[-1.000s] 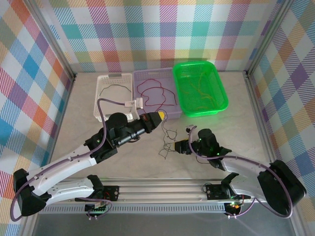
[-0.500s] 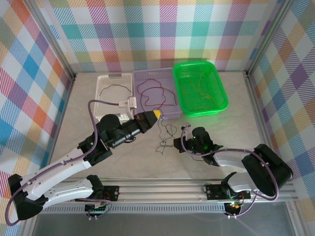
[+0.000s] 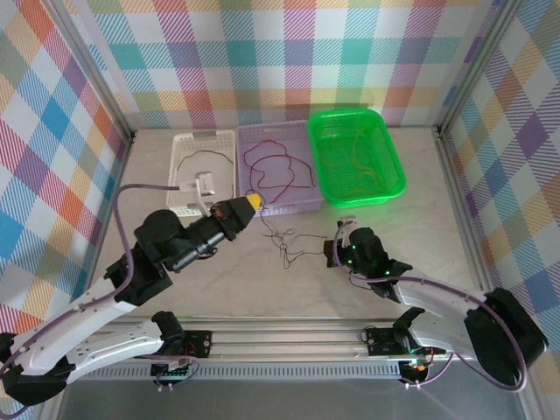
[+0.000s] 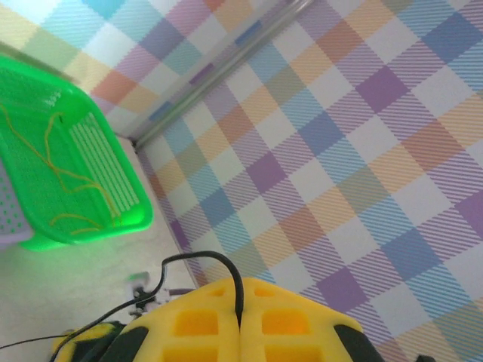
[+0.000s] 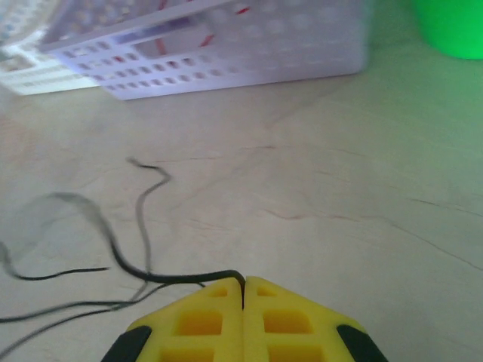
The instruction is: Untangle the cables
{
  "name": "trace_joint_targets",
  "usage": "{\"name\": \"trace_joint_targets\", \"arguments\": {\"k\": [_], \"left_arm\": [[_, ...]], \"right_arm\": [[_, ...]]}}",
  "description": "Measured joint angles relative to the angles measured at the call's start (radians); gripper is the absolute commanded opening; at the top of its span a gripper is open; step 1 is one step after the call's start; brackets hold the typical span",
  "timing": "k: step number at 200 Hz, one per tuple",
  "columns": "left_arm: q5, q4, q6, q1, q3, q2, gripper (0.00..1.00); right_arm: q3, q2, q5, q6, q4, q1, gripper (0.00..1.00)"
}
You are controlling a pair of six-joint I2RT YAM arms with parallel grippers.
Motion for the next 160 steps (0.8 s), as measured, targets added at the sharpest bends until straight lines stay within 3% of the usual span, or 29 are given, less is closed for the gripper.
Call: {"name": "trace_joint_targets", "arguments": {"k": [80, 117, 160], "left_arm": [[-0.196, -0.289, 0.259, 0.007, 0.263, -0.080, 0.00], [-0.290, -0.387, 0.368, 0.008, 0.337, -0.087, 0.00], [-0.409, -0.480, 0.463, 0.009, 0.381, -0.093, 0.00]], "right_arm": [[0.039, -0.371, 0.211, 0.156, -0.559, -0.063, 0.00], [0.218, -0.527, 0.292, 0.127, -0.812, -0.167, 0.00], [0.455, -0.557, 0.341, 0.063, -0.992, -0.275, 0.00]]}}
